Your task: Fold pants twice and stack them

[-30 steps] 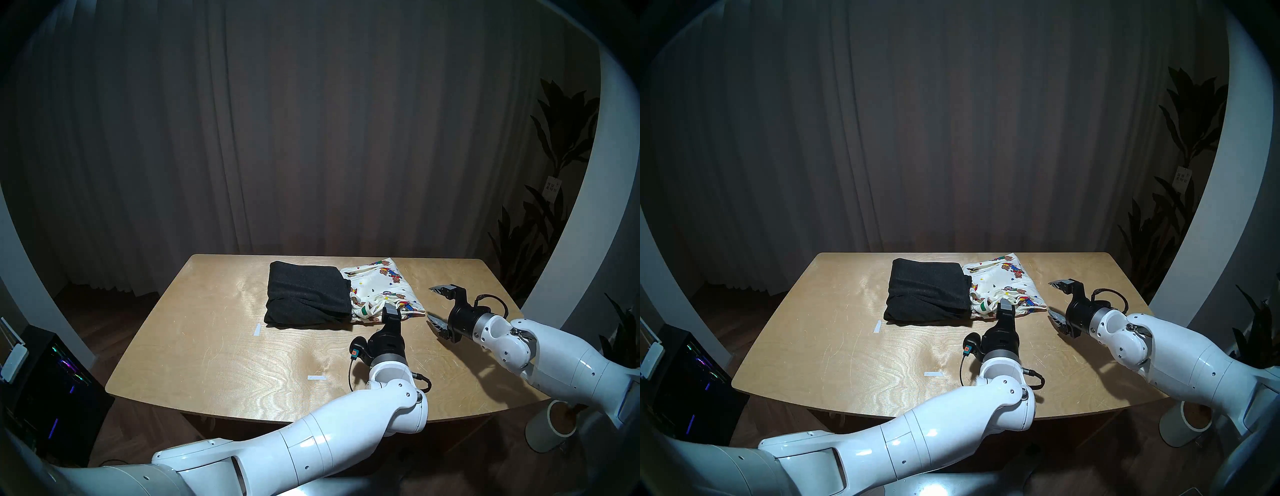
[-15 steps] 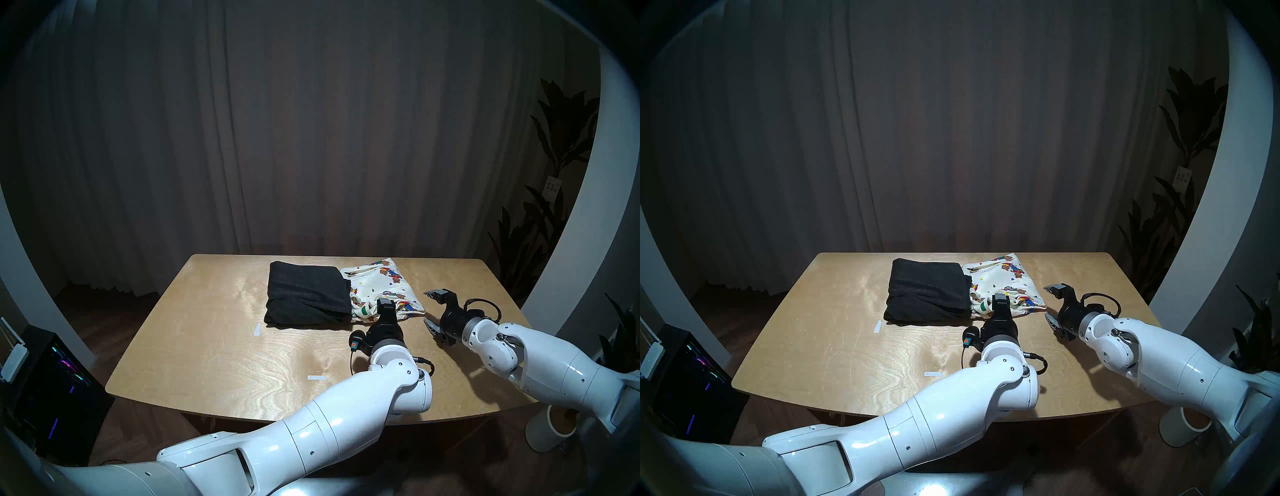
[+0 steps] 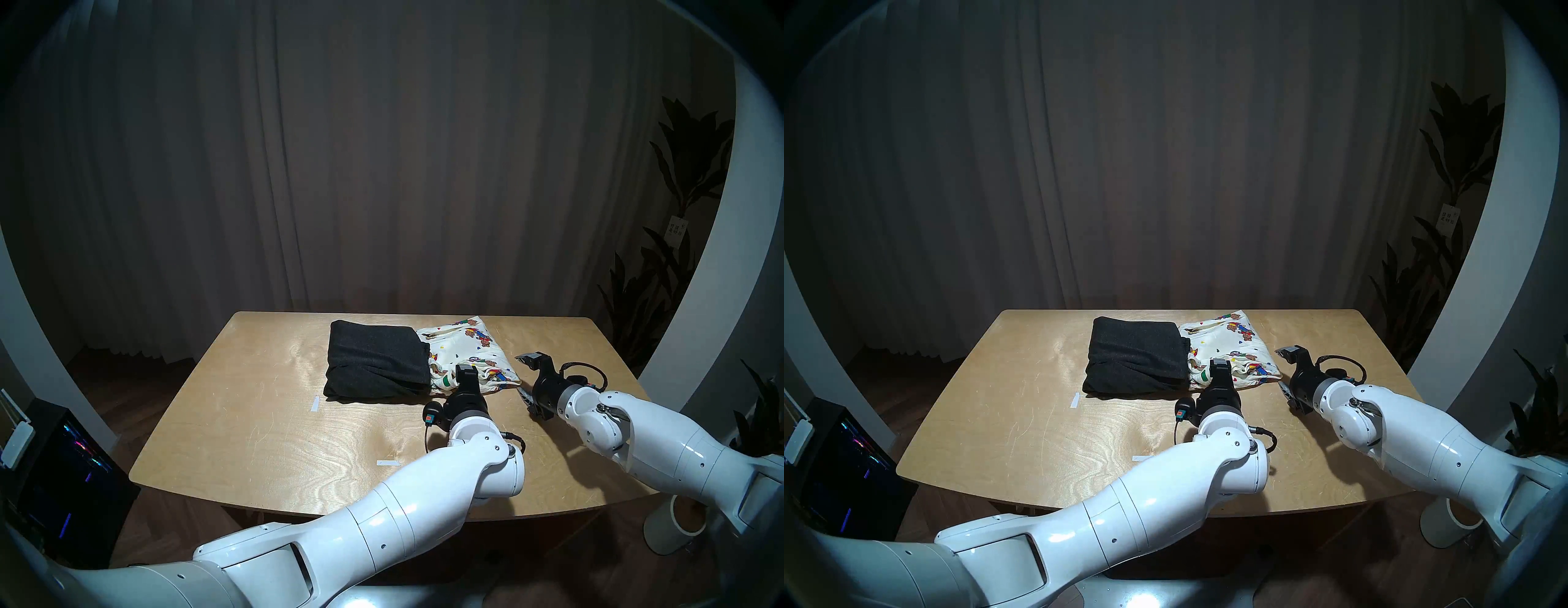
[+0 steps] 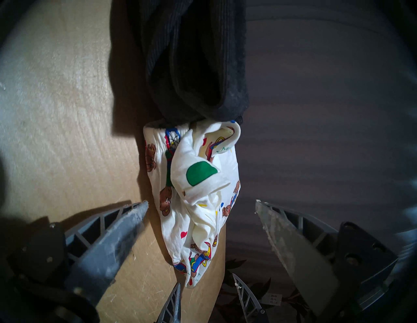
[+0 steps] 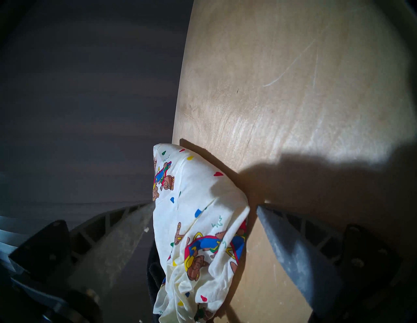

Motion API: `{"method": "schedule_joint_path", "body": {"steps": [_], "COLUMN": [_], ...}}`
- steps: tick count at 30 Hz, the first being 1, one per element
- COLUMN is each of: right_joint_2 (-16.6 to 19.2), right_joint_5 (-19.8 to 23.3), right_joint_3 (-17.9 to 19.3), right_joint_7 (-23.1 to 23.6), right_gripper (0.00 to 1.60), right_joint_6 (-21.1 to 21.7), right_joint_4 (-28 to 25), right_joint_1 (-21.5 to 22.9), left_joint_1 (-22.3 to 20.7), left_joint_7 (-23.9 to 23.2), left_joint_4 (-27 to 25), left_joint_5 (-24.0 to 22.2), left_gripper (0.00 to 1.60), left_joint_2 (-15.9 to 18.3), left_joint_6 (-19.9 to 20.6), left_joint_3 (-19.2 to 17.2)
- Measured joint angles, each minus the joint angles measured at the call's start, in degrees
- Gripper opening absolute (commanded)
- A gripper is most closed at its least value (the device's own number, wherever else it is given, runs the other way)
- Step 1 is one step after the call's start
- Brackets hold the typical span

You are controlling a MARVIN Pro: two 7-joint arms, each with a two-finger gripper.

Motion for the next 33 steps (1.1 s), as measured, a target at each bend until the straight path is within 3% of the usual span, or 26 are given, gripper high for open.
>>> {"method": "schedule_joint_path", "body": {"steps": [33], "right_joint_2": [-5.8], "right_joint_5": [-3.3], "right_joint_3": [-2.2], "right_joint_7": [-2.6], "right_gripper": [1.60], "right_joint_6": [0.6], "right_joint_4": [6.3], "right_joint_1": [5.9], "left_joint_1": [-2.0], "left_joint_7": [0.5], "left_joint_4": [5.3], "left_joint_5": [-0.4], "left_gripper": [1.60], "left_joint_2": [-0.3], "left_joint_6": [3.7], "left_joint_3": [-3.3]}}
